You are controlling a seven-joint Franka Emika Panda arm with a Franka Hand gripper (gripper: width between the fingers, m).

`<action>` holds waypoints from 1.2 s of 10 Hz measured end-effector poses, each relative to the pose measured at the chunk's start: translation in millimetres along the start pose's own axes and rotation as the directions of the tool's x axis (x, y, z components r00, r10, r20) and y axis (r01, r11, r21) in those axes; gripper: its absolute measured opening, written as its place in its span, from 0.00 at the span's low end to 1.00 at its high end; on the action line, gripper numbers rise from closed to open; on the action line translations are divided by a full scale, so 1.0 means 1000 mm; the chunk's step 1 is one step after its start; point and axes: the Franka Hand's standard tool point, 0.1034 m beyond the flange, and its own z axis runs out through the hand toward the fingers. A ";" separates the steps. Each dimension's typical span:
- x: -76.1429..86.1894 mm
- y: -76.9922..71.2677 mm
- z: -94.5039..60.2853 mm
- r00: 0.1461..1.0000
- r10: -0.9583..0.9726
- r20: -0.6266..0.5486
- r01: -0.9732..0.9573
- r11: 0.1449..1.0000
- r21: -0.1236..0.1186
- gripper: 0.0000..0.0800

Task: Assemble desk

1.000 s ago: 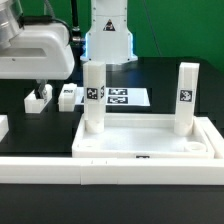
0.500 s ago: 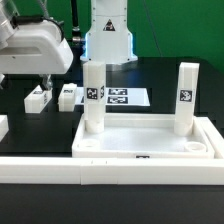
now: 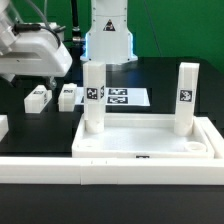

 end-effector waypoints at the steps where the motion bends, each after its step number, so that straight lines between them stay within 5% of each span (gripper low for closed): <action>1: 0.001 0.000 -0.001 1.000 0.000 0.009 0.000 1.000 0.002 0.81; 3: 0.000 0.001 0.001 0.999 0.001 0.036 -0.002 1.000 0.002 0.81; 10: -0.026 0.005 0.026 0.900 0.030 0.434 -0.044 0.999 0.023 0.81; 12: -0.023 0.005 0.028 0.905 0.029 0.424 -0.040 0.999 0.018 0.81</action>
Offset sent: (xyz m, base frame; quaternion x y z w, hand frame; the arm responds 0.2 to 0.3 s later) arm 0.0000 0.0000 0.0000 0.0000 -0.0650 0.0000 0.9979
